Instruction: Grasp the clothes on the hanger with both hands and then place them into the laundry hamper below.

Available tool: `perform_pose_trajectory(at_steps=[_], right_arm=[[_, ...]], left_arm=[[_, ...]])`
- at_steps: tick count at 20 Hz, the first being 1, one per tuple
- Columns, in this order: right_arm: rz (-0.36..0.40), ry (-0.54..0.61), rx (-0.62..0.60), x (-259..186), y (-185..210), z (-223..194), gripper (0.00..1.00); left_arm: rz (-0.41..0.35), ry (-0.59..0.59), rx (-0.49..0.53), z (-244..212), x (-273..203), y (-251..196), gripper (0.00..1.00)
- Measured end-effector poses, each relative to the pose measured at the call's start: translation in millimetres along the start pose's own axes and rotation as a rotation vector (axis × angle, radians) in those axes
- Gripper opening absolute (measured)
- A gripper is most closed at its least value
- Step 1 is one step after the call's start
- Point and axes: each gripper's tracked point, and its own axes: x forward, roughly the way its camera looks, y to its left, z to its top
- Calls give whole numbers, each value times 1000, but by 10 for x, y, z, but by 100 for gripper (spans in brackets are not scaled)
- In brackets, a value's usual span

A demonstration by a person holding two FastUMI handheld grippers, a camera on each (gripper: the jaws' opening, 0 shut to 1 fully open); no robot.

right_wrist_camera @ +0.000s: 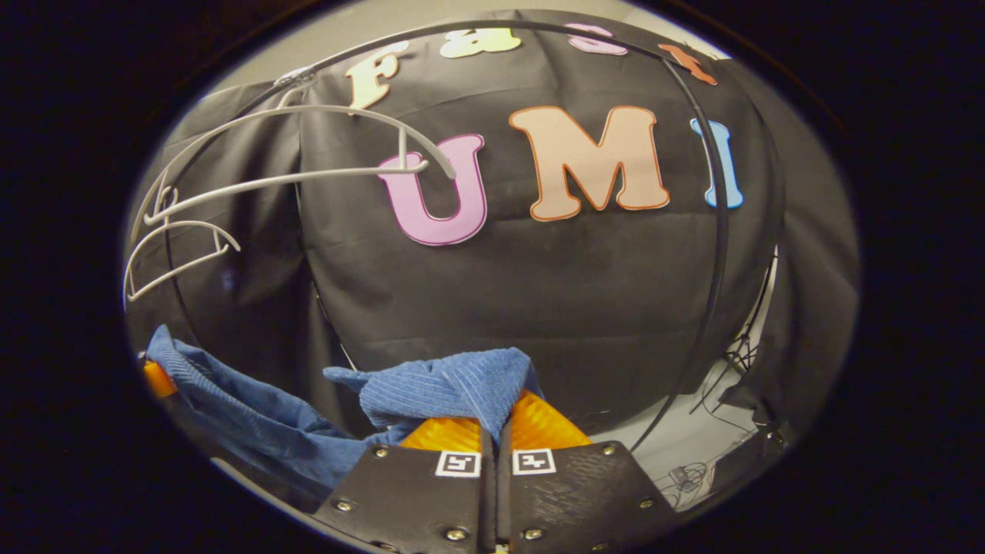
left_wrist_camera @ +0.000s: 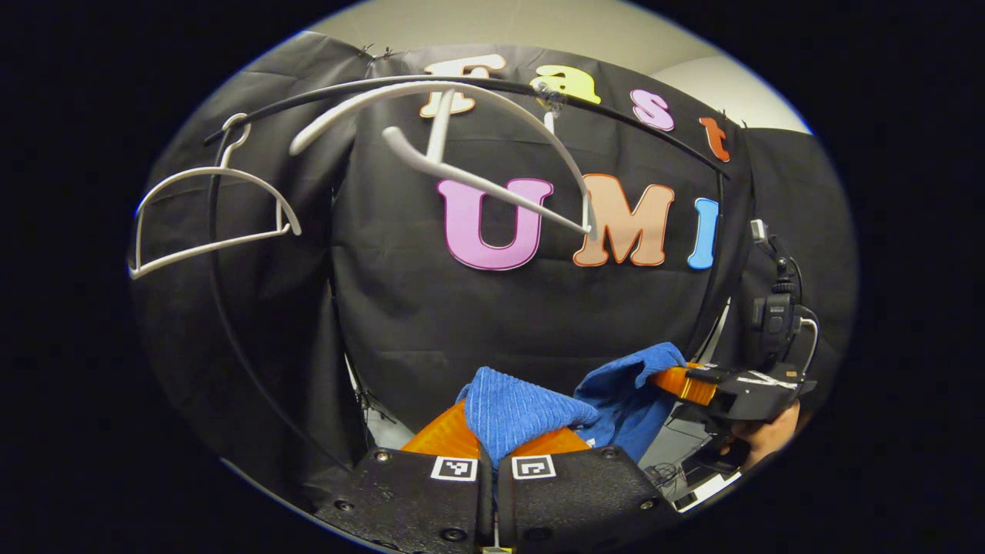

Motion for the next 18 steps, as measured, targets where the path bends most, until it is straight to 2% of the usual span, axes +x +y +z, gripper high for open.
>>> perform_pose_trajectory(at_steps=[2,3,9,14,18], right_arm=[[3,-22,1,-30,31,110,4],[4,-35,1,-71,54,164,1],[31,-87,49,-133,191,479,1],[34,-112,50,-92,237,705,1],[12,-101,56,93,174,717,1]], left_arm=[[-13,-14,1,86,71,-110,2],[-19,-24,2,140,104,-153,2],[-68,-52,25,292,425,-430,3],[-106,-50,38,267,689,-609,3],[-122,-29,50,184,965,-664,4]])
